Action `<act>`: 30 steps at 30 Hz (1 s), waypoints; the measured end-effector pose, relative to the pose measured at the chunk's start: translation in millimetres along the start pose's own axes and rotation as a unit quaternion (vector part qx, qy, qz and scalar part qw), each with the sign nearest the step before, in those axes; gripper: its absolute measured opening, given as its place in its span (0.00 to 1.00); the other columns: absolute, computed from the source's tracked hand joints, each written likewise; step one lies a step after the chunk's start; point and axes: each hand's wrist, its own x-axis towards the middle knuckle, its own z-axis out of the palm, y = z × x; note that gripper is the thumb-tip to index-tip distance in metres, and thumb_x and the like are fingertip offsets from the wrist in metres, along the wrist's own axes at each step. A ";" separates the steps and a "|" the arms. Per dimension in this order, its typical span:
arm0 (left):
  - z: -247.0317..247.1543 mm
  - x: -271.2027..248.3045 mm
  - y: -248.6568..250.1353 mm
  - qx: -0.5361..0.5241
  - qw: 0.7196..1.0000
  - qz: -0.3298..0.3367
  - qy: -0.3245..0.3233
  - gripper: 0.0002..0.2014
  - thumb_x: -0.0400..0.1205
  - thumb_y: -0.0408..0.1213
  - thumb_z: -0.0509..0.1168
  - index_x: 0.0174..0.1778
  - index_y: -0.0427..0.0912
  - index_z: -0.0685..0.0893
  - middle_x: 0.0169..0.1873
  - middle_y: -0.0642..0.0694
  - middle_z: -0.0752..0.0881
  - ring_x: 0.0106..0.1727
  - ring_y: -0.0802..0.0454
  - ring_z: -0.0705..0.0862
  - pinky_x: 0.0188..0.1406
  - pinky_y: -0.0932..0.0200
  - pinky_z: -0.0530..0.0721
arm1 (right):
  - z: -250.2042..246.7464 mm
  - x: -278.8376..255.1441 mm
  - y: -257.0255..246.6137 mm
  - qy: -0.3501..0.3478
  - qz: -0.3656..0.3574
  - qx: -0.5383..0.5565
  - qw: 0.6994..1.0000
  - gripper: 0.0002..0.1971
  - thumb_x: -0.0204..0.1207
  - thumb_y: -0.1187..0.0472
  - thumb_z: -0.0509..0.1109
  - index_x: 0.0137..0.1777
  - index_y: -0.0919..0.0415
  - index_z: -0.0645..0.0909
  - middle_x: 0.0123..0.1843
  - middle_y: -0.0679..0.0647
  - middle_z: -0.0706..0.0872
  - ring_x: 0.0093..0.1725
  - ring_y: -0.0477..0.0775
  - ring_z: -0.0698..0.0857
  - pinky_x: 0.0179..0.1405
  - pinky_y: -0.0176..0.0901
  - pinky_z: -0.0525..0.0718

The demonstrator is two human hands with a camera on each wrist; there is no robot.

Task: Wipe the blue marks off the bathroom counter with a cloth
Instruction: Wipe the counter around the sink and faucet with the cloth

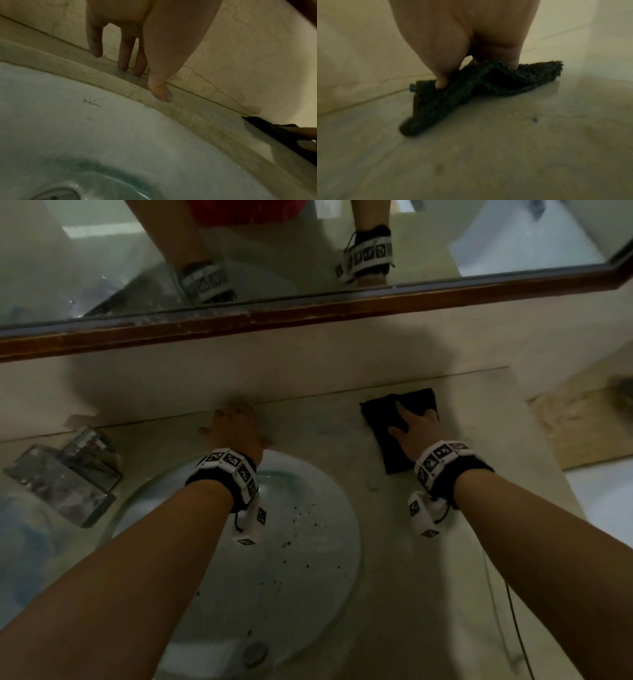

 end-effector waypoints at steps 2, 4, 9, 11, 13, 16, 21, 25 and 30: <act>1.0 -1.5 -0.5 -0.009 1.000 0.001 0.013 0.31 0.78 0.54 0.70 0.74 0.45 0.74 0.74 0.43 0.72 0.74 0.38 0.69 0.70 0.29 0.66 | 2.3 -6.2 -8.2 0.005 -0.012 -0.011 1.000 0.30 0.83 0.39 0.57 0.84 0.33 0.51 0.79 0.65 0.61 0.66 0.71 0.77 0.64 0.53 0.80; 1.2 -1.4 -1.1 -0.019 1.000 0.005 0.018 0.30 0.77 0.54 0.71 0.72 0.44 0.75 0.73 0.43 0.73 0.73 0.38 0.69 0.69 0.31 0.68 | 7.6 -19.6 -29.9 -0.009 -0.039 -0.022 0.999 0.30 0.83 0.38 0.56 0.83 0.33 0.52 0.80 0.64 0.60 0.68 0.71 0.76 0.65 0.54 0.79; 1.2 0.5 -1.3 -0.015 1.000 0.006 0.018 0.28 0.76 0.55 0.72 0.67 0.43 0.77 0.69 0.42 0.76 0.70 0.38 0.72 0.65 0.30 0.71 | 45.3 -59.2 -106.0 -0.031 -0.158 -0.061 0.985 0.29 0.84 0.38 0.55 0.83 0.31 0.50 0.78 0.62 0.62 0.64 0.68 0.77 0.60 0.56 0.83; 2.5 0.3 -0.5 -0.018 0.999 0.008 0.032 0.26 0.77 0.53 0.72 0.66 0.43 0.78 0.69 0.42 0.74 0.69 0.38 0.72 0.66 0.29 0.71 | 57.8 -70.8 -114.1 -0.017 -0.185 -0.082 0.979 0.31 0.84 0.41 0.58 0.83 0.32 0.49 0.73 0.62 0.65 0.61 0.65 0.77 0.56 0.55 0.84; 4.8 0.4 -0.2 -0.017 0.999 0.009 0.030 0.26 0.77 0.53 0.71 0.66 0.42 0.77 0.70 0.42 0.73 0.70 0.38 0.71 0.65 0.28 0.69 | 59.4 -71.6 -109.8 -0.010 -0.205 -0.087 0.975 0.32 0.83 0.42 0.59 0.83 0.32 0.48 0.69 0.61 0.67 0.60 0.65 0.77 0.55 0.56 0.84; 7.3 2.6 -1.8 -0.009 0.999 0.007 0.034 0.25 0.76 0.52 0.72 0.66 0.44 0.77 0.69 0.42 0.74 0.69 0.38 0.72 0.65 0.29 0.70 | 53.2 -55.3 -102.5 -0.038 -0.229 -0.096 0.968 0.33 0.82 0.37 0.58 0.83 0.31 0.47 0.73 0.62 0.67 0.66 0.67 0.75 0.61 0.59 0.82; 6.6 3.9 -3.2 -0.013 1.000 0.012 0.012 0.33 0.76 0.57 0.71 0.74 0.44 0.73 0.76 0.42 0.69 0.75 0.37 0.67 0.68 0.25 0.66 | 32.3 -30.0 -107.4 -0.027 -0.176 -0.060 0.982 0.31 0.83 0.37 0.57 0.83 0.31 0.51 0.78 0.62 0.65 0.72 0.68 0.72 0.69 0.58 0.77; 5.2 2.5 -3.7 -0.020 1.000 0.021 0.006 0.34 0.77 0.56 0.71 0.75 0.44 0.71 0.78 0.43 0.66 0.76 0.36 0.65 0.71 0.23 0.64 | 17.4 -23.3 -105.0 -0.043 -0.134 -0.004 0.990 0.33 0.81 0.44 0.65 0.83 0.40 0.56 0.76 0.62 0.69 0.68 0.69 0.77 0.64 0.58 0.81; 3.5 0.7 -0.8 -0.015 1.000 0.012 0.015 0.32 0.77 0.55 0.71 0.74 0.45 0.73 0.75 0.42 0.69 0.75 0.37 0.66 0.69 0.26 0.67 | 20.4 -50.3 -79.8 -0.042 -0.124 0.007 0.991 0.28 0.78 0.48 0.71 0.75 0.55 0.68 0.69 0.61 0.76 0.63 0.65 0.79 0.57 0.51 0.79</act>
